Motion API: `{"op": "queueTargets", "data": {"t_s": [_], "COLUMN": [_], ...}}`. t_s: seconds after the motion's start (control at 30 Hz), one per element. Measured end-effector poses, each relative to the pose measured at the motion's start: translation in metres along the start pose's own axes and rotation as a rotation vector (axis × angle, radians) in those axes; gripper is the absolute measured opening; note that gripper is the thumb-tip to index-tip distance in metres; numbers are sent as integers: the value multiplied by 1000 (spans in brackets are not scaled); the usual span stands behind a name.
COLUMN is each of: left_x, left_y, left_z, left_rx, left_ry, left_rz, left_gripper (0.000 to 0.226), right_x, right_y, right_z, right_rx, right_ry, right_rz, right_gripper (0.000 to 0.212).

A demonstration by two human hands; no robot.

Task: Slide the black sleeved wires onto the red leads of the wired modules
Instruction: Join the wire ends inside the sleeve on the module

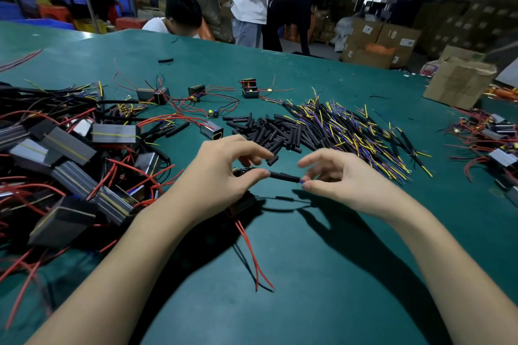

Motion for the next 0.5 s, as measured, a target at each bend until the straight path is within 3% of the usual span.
{"op": "queueTargets", "data": {"t_s": [0.13,0.5], "left_x": [4,4], "left_y": [0,-1], "left_z": [7,0], "left_rx": [-48,-8], "left_ry": [9,23], "left_rz": [43,25], "left_gripper": [11,7], "right_x": [1,-4], "right_y": [-1,-2], "right_z": [-6,6], "right_rx": [33,-48], "right_ry": [-16,-72], "right_rz": [18,-31], "right_gripper": [14,16]}}
Point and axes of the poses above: each hand's wrist, its own y-axis away from the middle knuckle, its own x-axis out of the palm, z = x × y, the point moved 10 cm from there along -y, towards the middle knuckle, and after that the axes turned 4 degrees about -y, right-handed, at the moved point
